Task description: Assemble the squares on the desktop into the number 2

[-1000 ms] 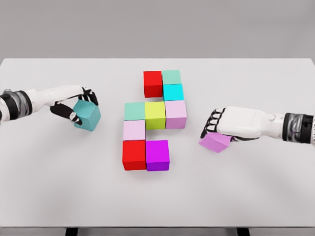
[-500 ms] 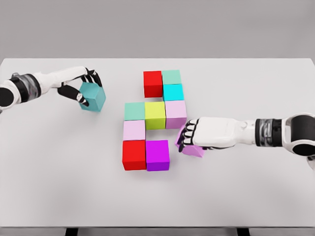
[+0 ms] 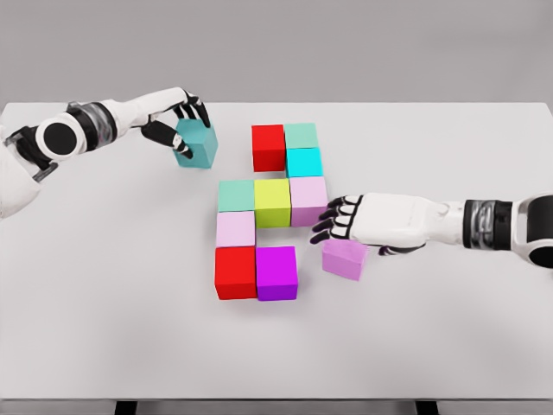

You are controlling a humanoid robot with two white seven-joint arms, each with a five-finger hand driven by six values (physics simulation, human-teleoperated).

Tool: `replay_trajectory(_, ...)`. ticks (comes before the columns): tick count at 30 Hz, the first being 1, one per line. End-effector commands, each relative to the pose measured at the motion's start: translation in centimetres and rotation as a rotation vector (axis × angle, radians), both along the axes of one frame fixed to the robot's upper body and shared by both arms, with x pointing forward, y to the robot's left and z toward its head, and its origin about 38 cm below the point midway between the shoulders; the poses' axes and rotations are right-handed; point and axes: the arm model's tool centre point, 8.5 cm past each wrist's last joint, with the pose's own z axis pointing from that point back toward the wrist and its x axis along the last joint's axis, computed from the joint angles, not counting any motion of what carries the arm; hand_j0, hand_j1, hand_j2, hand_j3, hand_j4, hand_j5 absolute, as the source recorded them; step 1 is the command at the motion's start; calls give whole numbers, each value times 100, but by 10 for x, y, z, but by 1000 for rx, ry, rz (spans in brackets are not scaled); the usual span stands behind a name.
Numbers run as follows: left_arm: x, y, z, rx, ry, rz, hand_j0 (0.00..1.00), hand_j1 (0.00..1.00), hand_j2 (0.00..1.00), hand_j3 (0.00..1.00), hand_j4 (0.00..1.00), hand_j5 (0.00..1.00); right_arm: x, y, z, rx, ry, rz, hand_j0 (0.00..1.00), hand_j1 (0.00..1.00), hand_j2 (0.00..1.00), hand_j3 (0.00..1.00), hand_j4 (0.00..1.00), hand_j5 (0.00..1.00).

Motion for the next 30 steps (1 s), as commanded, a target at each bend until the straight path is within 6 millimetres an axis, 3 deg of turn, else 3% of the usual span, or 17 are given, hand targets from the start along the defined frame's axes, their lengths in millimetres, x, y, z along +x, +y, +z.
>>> replay_trajectory(1,5,-16,-6,-12,17,2,40,40,40,40,40,40,5,-7,12,17,-28,-27,100,100,100,100,100,100)
replay_trajectory(5,11,-31,-5,-29,18,1,40,40,40,40,40,40,14,-30,34,110,-46,-102,100,100,100,100,100,100)
replay_trajectory(8,21,-32,-8,-28,32,42,40,40,40,40,40,40,32,-56,40,139,-48,-198,100,100,100,100,100,100)
replay_trajectory(13,22,-43,-9,-35,38,41,40,40,40,40,40,40,52,-82,23,29,-56,-299,100,100,100,100,100,100)
replay_trajectory(19,21,-56,-7,-48,40,19,40,40,40,40,40,40,50,-74,-3,-105,-55,-272,100,100,100,100,100,100)
replay_trajectory(30,19,-59,-10,-48,44,7,46,46,46,46,46,46,42,-67,-21,-176,-38,-236,100,100,100,100,100,100)
